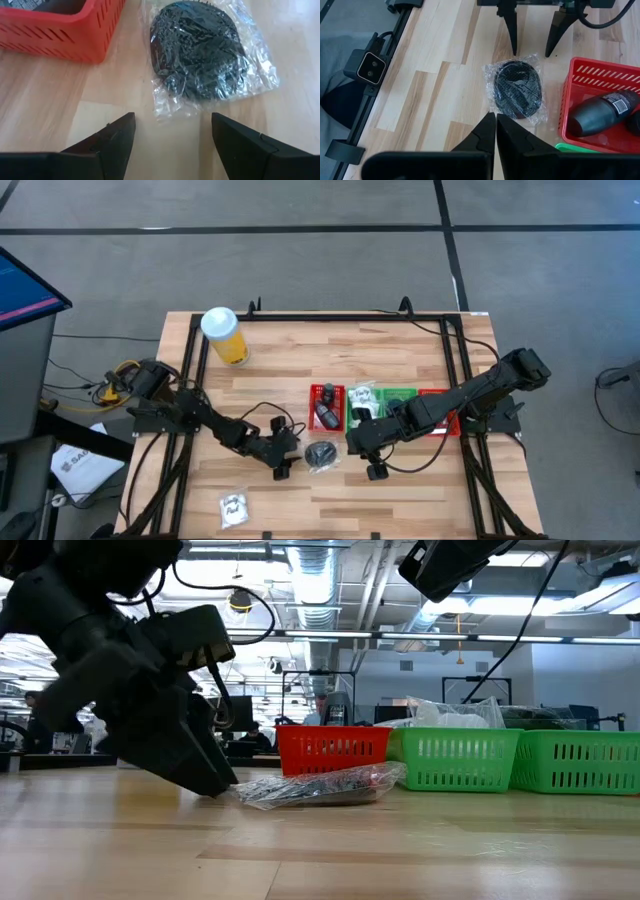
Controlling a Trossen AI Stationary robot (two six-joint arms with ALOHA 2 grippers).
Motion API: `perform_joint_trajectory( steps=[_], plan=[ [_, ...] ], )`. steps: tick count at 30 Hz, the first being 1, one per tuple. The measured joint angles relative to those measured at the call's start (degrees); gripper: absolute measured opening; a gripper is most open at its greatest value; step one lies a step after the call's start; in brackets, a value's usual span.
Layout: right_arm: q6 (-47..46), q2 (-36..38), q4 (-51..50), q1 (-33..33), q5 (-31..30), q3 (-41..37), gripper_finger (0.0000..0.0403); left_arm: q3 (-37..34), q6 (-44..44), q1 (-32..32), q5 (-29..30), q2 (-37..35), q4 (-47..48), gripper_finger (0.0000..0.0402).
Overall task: Pick & Place Travel size toiletries
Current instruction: Put the black hairbrush into the right green bin
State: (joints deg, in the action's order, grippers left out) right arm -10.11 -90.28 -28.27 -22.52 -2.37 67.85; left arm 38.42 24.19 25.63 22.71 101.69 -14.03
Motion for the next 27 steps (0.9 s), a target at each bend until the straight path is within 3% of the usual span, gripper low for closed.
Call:
perform_joint_trajectory(
  steps=[9, 14, 18, 23, 27],
  plan=[
    [0.0, 0.0, 0.0, 0.0, 0.0, 0.0, 0.0008, 0.2, -0.2, -0.4, 1.1, 3.4, -2.7, 0.0244],
    [0.0, 0.0, 0.0, 0.0, 0.0, 0.0, 0.0008, 0.1, -3.3, -0.5, -0.1, 3.5, -2.9, 0.0215],
    [0.0, 0.0, 0.0, -0.3, 0.0, 0.0, 0.0008, 0.1, -5.8, -0.5, -0.7, 3.7, -4.6, 0.0159],
    [0.0, 0.0, 0.0, -0.8, 0.0, 0.0, 0.0008, 0.0, -5.5, -0.7, 0.5, 3.7, -4.5, 0.0028],
    [0.0, 0.0, 0.0, -1.3, 0.0, 0.0, 0.0008, 0.0, -4.1, -0.7, 0.7, 3.7, -4.4, 0.0004]
  ],
)
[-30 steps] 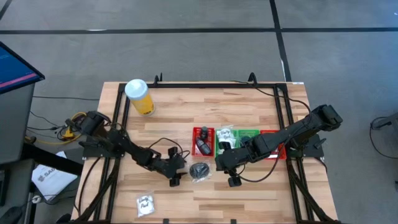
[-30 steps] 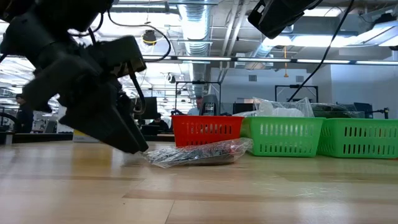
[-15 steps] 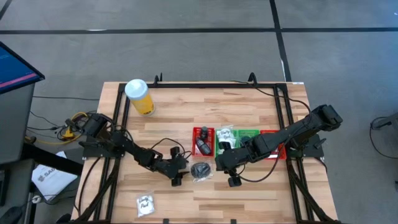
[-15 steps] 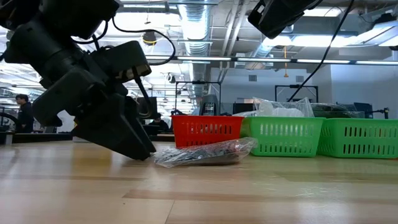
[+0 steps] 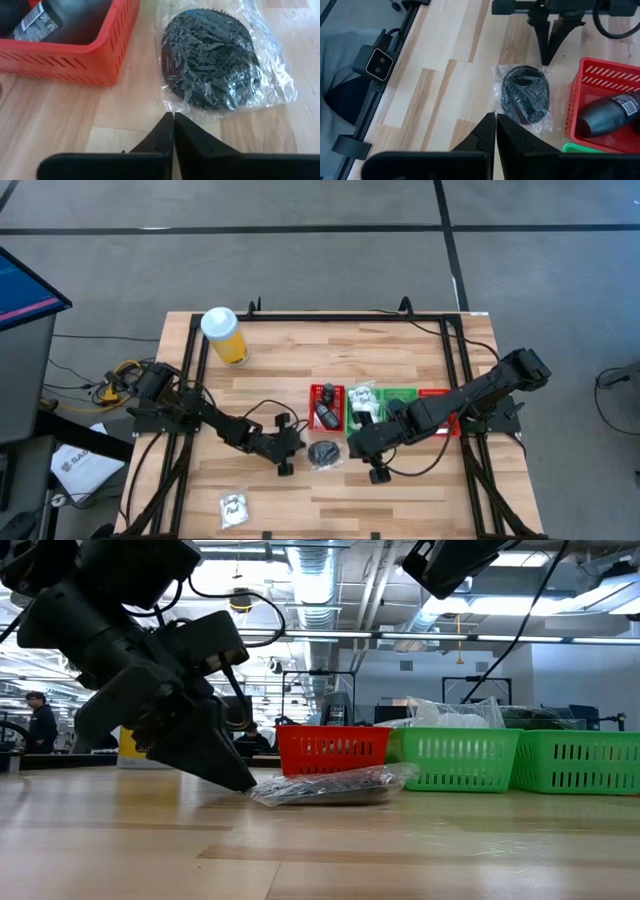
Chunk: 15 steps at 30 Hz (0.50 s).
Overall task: Pick & Place Travel size toiletries
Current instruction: Put the black hairbrush into the right green bin
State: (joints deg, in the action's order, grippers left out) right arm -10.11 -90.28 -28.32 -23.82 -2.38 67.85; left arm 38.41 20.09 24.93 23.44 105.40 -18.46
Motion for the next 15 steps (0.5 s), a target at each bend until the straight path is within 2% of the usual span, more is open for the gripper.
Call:
perform_joint_trajectory(
  steps=[6, 11, 15],
  plan=[
    [0.0, 0.0, -0.2, -0.2, 0.0, 0.0, 0.0008, 0.0, 1.5, 0.4, -1.4, -0.7, -1.1, 0.0],
    [0.0, 0.0, -0.7, -0.2, 0.0, 0.0, 0.0008, -0.2, 1.4, 1.4, -5.5, -3.3, -0.3, 0.0],
    [0.0, 0.0, -0.5, -0.2, 0.0, 0.0, 0.0008, -0.2, 1.0, 2.4, -4.6, -6.2, -1.5, 0.0]
  ],
)
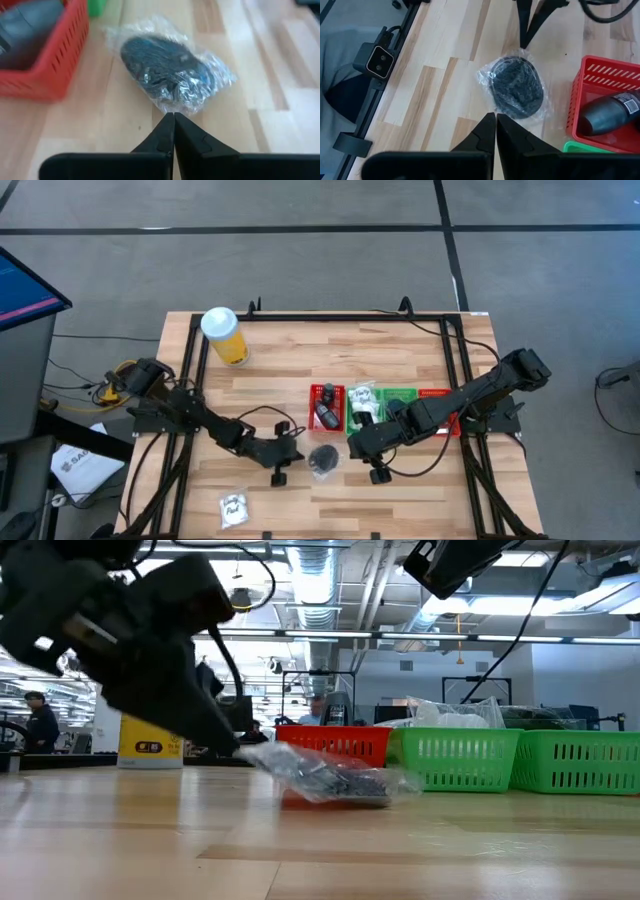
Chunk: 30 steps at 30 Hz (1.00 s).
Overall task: Pick & Place Travel size toiletries
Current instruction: Put the black hairbrush into the right green bin
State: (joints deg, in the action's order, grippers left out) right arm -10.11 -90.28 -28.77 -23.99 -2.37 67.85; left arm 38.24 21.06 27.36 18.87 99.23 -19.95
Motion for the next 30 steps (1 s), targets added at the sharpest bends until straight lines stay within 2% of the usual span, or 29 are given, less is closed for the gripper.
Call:
perform_joint_trajectory(
  steps=[10, 15, 30],
  plan=[
    [0.2, -0.8, 3.4, 0.0, 0.0, 0.0, 0.0008, 0.4, -3.1, 1.3, 1.9, -2.7, -3.7, 0.0],
    [6.5, -4.4, 6.3, -0.4, 1.3, 0.0, 0.0018, 1.6, -3.4, 1.3, 2.2, -2.8, -4.1, 0.0],
    [15.5, -12.4, 7.1, 1.9, 1.5, 4.1, 0.0168, 4.4, -9.7, 1.6, 1.7, -2.8, -4.2, 0.0]
  ],
)
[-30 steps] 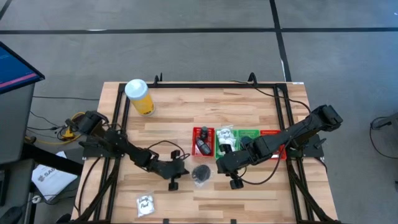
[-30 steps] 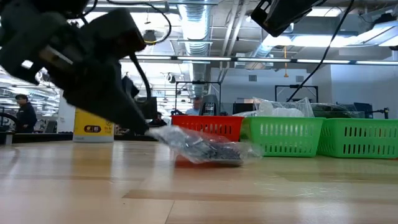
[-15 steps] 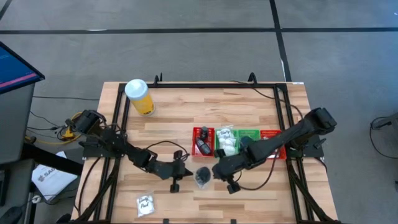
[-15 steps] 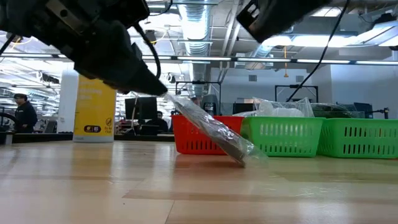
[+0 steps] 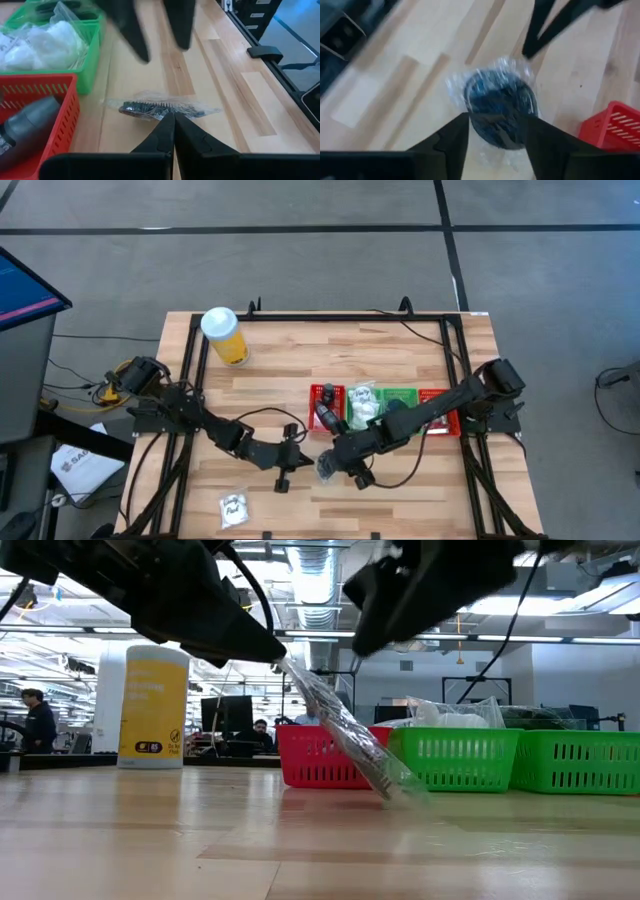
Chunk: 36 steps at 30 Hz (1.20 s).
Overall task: Pick & Place Travel size toiletries
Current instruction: Put the black hairbrush into the right green bin
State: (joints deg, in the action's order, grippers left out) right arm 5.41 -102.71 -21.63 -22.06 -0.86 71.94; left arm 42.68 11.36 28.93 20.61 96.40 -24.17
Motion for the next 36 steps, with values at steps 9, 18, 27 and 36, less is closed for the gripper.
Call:
perform_joint_trajectory(
  steps=[9, 18, 27, 36],
  plan=[
    [3.2, -1.2, 3.7, 1.8, -0.5, 0.0, 0.0218, 0.1, -0.6, 0.0, 0.0, 0.0, -0.9, 0.0],
    [2.0, -1.2, 4.7, 3.2, 0.5, 0.0, 0.0224, 0.1, -6.1, -0.3, 0.1, 0.0, -5.2, 0.0],
    [2.7, -3.5, 7.7, 3.0, 3.9, 0.0, 0.0224, 0.1, -8.2, -1.5, 0.1, 0.0, -7.1, 0.0],
    [5.3, -5.6, 9.0, 3.4, 4.3, 0.1, 0.0212, 0.1, -8.4, -1.7, 0.1, 0.0, -7.4, 0.0]
  ],
)
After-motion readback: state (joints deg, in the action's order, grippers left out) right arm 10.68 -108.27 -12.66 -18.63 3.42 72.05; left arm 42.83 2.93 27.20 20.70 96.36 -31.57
